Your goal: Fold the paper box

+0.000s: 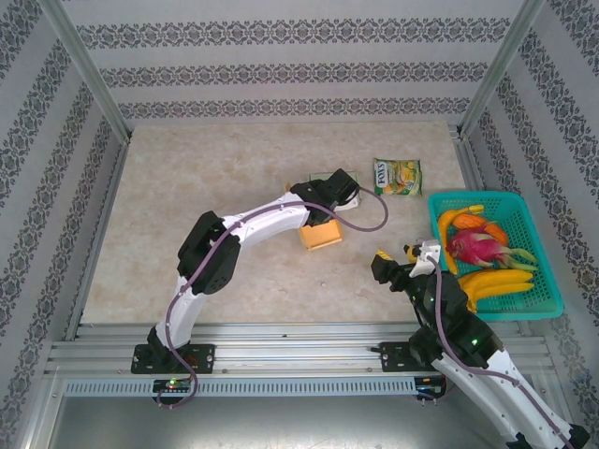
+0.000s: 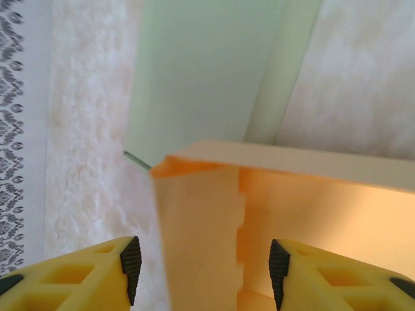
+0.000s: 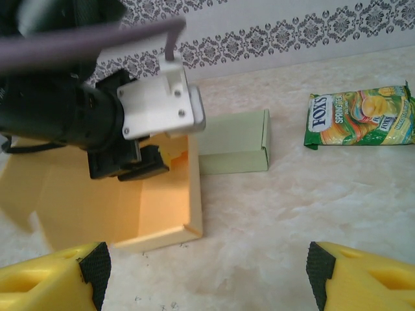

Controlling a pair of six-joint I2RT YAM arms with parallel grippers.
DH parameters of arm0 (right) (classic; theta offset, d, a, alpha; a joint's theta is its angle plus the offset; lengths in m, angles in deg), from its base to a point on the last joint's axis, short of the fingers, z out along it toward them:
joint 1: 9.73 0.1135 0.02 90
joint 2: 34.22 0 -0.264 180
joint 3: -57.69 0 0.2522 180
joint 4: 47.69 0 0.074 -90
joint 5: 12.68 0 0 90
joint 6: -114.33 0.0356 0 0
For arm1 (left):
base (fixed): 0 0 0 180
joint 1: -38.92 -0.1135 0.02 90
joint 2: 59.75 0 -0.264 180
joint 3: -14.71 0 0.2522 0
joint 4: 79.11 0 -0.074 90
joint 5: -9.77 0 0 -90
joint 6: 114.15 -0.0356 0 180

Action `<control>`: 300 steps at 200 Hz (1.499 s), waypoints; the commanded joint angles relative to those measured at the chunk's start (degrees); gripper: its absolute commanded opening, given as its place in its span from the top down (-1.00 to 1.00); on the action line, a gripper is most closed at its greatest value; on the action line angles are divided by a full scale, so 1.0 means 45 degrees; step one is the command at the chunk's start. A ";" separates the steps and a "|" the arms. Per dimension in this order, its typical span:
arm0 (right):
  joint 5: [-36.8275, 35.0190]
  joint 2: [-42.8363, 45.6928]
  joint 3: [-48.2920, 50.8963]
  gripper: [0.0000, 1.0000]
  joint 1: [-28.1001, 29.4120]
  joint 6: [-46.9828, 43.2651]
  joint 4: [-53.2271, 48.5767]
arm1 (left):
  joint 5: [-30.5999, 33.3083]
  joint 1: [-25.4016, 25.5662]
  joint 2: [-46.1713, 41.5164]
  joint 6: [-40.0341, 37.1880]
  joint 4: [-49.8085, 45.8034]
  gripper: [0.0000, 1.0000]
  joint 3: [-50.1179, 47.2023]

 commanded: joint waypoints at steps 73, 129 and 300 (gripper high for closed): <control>-0.0469 -0.0112 0.0146 -0.60 -0.0075 0.0047 -0.0108 | 0.1895 0.0184 -0.1488 0.5494 -0.1324 -0.11 0.1780; 0.0086 -0.0775 0.0145 -0.61 -0.0092 0.0067 0.0274 | 0.2506 -0.0179 -0.5787 1.4810 -0.3860 -0.63 -0.1871; 0.1686 -1.6443 -0.8638 -0.51 0.1597 -0.1006 0.2143 | -0.1258 -0.3135 -1.5894 1.9893 0.2762 -0.64 -1.6765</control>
